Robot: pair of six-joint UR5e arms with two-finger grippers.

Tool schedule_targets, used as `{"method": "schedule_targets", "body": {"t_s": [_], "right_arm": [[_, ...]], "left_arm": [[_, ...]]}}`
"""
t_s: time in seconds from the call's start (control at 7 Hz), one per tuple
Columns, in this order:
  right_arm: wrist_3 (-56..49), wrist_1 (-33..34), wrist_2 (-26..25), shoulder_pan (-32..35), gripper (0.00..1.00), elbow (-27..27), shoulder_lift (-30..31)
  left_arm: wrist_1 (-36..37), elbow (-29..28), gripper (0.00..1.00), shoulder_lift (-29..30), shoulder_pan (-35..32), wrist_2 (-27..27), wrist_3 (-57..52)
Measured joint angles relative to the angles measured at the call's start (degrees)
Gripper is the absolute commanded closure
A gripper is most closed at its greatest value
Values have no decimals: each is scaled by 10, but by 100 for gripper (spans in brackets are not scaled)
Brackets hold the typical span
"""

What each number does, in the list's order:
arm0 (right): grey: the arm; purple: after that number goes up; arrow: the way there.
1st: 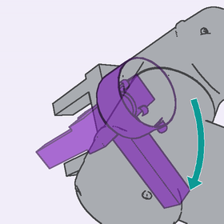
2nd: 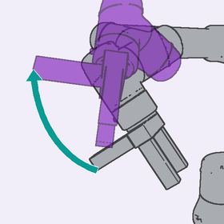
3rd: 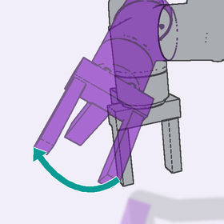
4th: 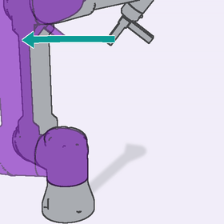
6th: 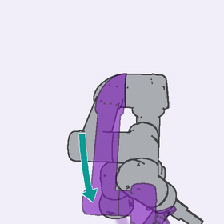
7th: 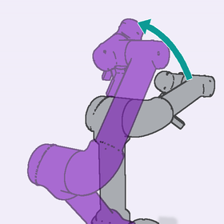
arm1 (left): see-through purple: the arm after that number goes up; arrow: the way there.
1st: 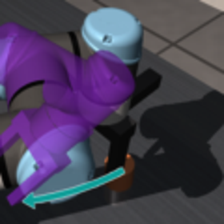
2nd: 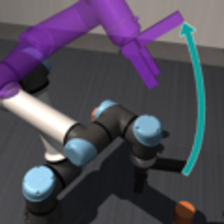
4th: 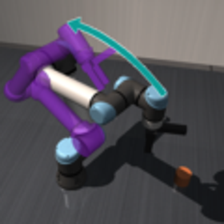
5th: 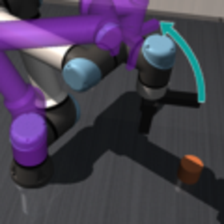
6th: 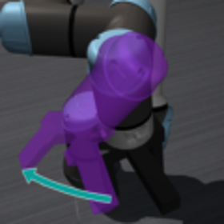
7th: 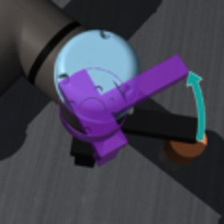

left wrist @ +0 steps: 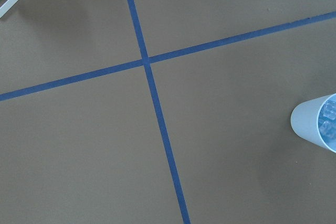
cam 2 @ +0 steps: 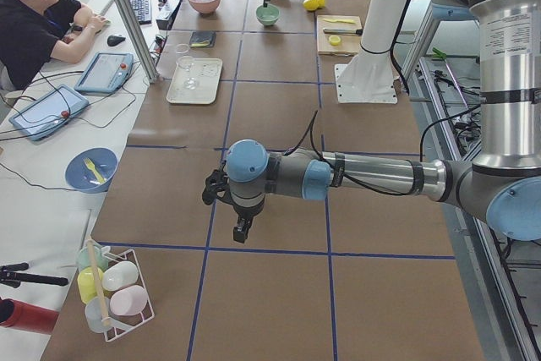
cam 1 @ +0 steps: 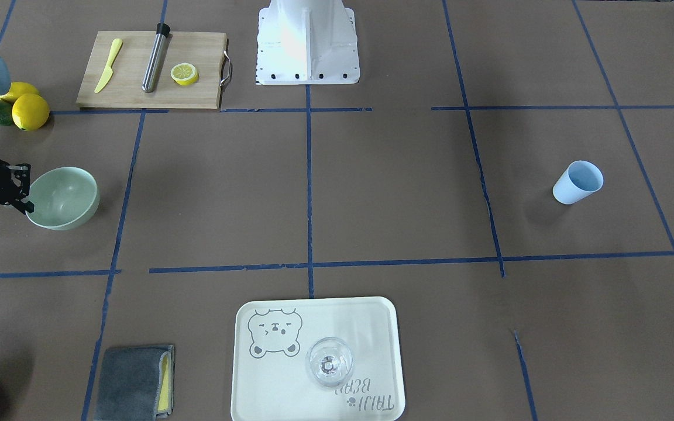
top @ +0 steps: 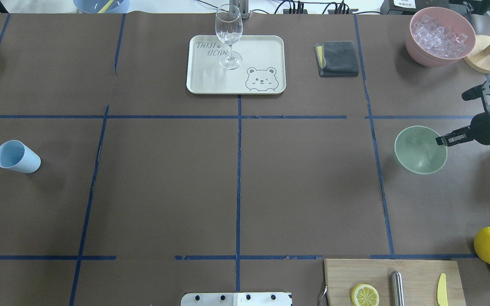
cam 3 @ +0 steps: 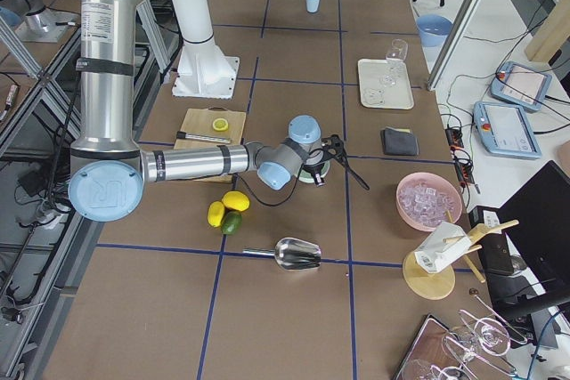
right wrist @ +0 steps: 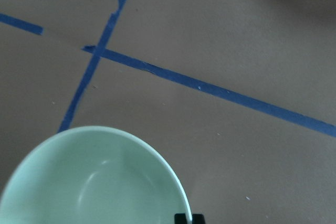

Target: Pour ice into bowl

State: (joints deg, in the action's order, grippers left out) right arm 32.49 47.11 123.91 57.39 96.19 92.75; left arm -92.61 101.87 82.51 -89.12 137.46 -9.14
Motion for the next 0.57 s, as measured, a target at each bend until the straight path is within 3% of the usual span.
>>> {"method": "schedule_targets", "body": {"t_s": [0.29, 0.57], "right_arm": [[12, 50, 2, -7, 100, 21, -56], [76, 179, -2, -51, 100, 59, -161]], "left_arm": [[0, 0, 0, 0, 0, 0, 0], [0, 0, 0, 0, 0, 0, 0]]}}
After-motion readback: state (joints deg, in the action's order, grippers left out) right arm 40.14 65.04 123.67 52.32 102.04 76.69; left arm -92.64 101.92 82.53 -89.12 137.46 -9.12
